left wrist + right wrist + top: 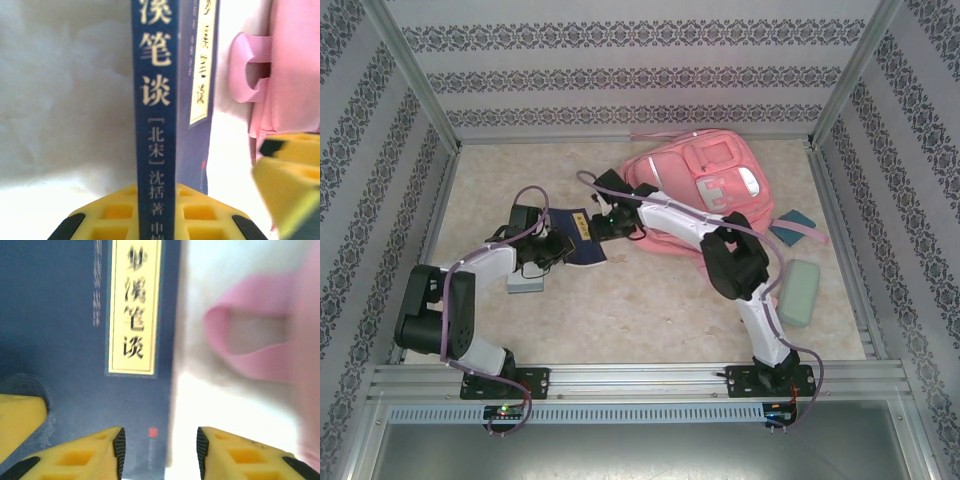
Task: Pack the student bag
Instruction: Pick up the book at the center of the table, then open the student bag at the top-center of the table.
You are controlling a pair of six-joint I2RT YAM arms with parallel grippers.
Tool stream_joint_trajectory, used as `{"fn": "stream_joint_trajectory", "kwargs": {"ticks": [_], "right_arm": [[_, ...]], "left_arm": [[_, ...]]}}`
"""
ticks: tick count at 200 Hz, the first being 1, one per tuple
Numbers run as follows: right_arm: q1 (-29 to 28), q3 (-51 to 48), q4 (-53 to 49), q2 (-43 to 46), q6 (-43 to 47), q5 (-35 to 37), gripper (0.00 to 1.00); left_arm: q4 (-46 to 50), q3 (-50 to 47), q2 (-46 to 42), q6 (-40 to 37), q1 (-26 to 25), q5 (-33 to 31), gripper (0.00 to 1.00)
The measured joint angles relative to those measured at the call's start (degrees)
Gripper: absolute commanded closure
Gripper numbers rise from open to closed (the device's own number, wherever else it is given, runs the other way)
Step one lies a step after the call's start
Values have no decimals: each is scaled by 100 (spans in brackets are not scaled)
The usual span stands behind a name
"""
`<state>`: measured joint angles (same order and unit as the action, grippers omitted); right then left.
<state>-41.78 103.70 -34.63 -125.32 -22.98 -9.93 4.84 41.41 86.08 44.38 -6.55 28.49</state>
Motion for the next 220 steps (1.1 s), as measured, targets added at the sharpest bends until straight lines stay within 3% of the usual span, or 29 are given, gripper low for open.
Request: {"fn": "stream_joint_trajectory", "kwargs": {"ticks": [28, 57, 116, 136, 153, 162, 220], "right_arm": [[289, 46, -59, 649, 426, 813, 52], [656, 243, -164, 706, 697, 1386, 49], [1045, 546, -595, -118, 977, 1510, 49], [1040, 658, -719, -337, 1038, 1563, 63], [1045, 730, -782, -387, 1086, 1628, 91], [1047, 761, -809, -385, 1095, 1639, 100], [1025, 778, -852, -304, 1104, 1622, 100]], "left_arm": [[94, 46, -205, -28, -20, 2, 100], [223, 116, -393, -48, -20, 4, 100], [411, 155, -614, -50, -20, 138, 100], [487, 214, -699, -48, -20, 168, 100], [518, 262, -778, -48, -22, 221, 100], [529, 306, -824, -48, -24, 258, 100], [551, 546, -1067, -4, -61, 354, 100]]}}
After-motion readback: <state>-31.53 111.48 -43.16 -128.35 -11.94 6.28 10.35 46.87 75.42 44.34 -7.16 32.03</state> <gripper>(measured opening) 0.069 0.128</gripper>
